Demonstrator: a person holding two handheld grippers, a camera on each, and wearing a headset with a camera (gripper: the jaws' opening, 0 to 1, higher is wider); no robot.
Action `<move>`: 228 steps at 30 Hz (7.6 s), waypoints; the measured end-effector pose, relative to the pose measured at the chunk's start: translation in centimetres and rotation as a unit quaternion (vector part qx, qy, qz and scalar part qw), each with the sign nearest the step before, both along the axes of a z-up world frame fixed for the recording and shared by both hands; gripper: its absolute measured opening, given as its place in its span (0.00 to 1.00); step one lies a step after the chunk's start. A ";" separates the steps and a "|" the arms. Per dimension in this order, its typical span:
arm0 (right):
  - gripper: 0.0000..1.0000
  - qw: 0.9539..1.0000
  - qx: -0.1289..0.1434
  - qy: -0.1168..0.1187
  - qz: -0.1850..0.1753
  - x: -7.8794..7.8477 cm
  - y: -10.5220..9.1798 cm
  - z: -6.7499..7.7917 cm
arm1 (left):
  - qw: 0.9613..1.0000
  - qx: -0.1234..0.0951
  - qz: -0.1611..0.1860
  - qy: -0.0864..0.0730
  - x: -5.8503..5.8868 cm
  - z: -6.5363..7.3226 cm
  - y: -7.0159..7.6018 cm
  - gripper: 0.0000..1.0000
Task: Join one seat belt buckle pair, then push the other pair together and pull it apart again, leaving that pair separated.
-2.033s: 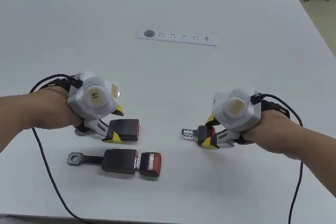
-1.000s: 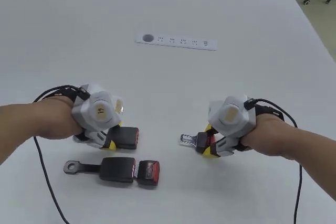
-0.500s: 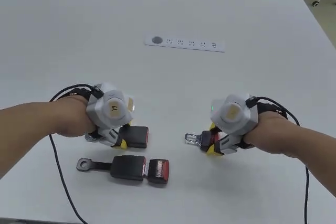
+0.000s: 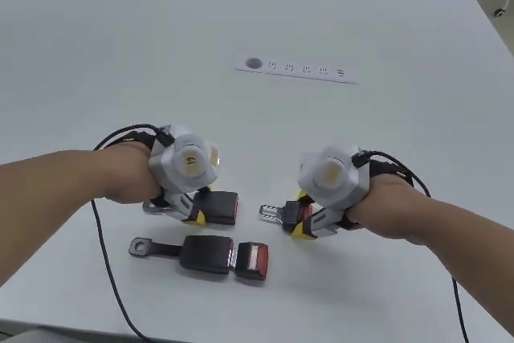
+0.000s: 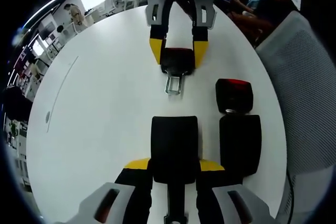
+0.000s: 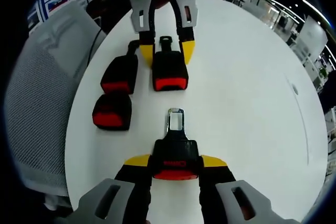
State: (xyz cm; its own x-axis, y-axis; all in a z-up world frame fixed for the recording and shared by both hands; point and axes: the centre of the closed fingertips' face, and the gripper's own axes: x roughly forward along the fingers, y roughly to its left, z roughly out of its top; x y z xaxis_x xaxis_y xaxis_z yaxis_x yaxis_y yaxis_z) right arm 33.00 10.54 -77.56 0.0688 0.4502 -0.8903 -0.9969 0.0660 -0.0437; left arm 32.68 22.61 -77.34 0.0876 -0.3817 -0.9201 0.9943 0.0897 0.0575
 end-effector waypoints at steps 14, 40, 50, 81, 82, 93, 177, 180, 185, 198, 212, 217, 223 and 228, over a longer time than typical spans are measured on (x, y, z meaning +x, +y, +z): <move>0.31 1.000 -0.003 -0.017 0.023 0.0 3.0 -0.1 | 1.000 0.005 0.003 0.003 0.3 -0.3 0.2 0.32; 0.30 0.999 0.020 -0.017 0.040 -0.1 4.5 0.0 | 1.000 0.006 0.000 0.008 0.3 -0.5 0.2 0.32; 0.29 0.999 0.023 -0.017 0.036 -0.2 4.7 0.3 | 1.000 -0.003 -0.006 0.010 0.2 -0.4 0.2 0.31; 0.29 0.999 0.019 -0.017 0.036 0.1 6.2 0.0 | 1.000 -0.010 0.002 0.020 0.4 -0.6 0.4 0.32; 0.29 0.999 0.019 -0.017 0.036 0.1 6.2 0.0 | 1.000 -0.008 0.002 0.020 0.3 -0.4 0.2 0.32; 0.29 0.999 0.021 -0.019 0.034 0.2 6.1 -0.2 | 1.000 -0.013 0.003 0.019 0.3 -0.5 0.3 0.32; 0.32 1.000 -0.005 -0.012 -0.023 -0.3 -5.3 -0.4 | 0.999 -0.020 0.009 0.025 0.4 -0.7 0.4 0.33; 0.32 1.000 -0.005 -0.011 -0.029 -0.1 -6.3 -0.5 | 0.999 -0.020 0.010 0.025 0.2 -0.4 0.2 0.33; 0.32 0.999 0.001 -0.010 -0.032 -0.1 -7.5 -0.2 | 0.999 -0.019 0.011 0.025 0.3 -0.4 0.2 0.33; 0.32 1.000 -0.009 -0.008 -0.027 0.1 -7.9 -0.3 | 0.999 -0.021 0.011 0.024 0.4 -0.6 0.5 0.33; 0.35 0.999 -0.031 -0.021 -0.018 0.1 -7.5 0.0 | 0.999 -0.017 0.038 0.032 0.8 -0.8 0.6 0.35; 0.38 0.999 -0.036 -0.030 -0.020 0.2 -7.4 0.0 | 0.999 -0.011 0.034 0.029 0.6 -0.6 0.3 0.35; 0.40 0.998 -0.013 -0.043 -0.048 0.0 -7.5 1.2 | 0.999 0.001 0.054 0.005 1.0 0.0 1.4 0.44; 0.42 0.996 0.009 -0.044 -0.081 -0.7 -7.6 2.9 | 0.996 -0.031 0.087 -0.015 0.3 2.1 1.9 0.52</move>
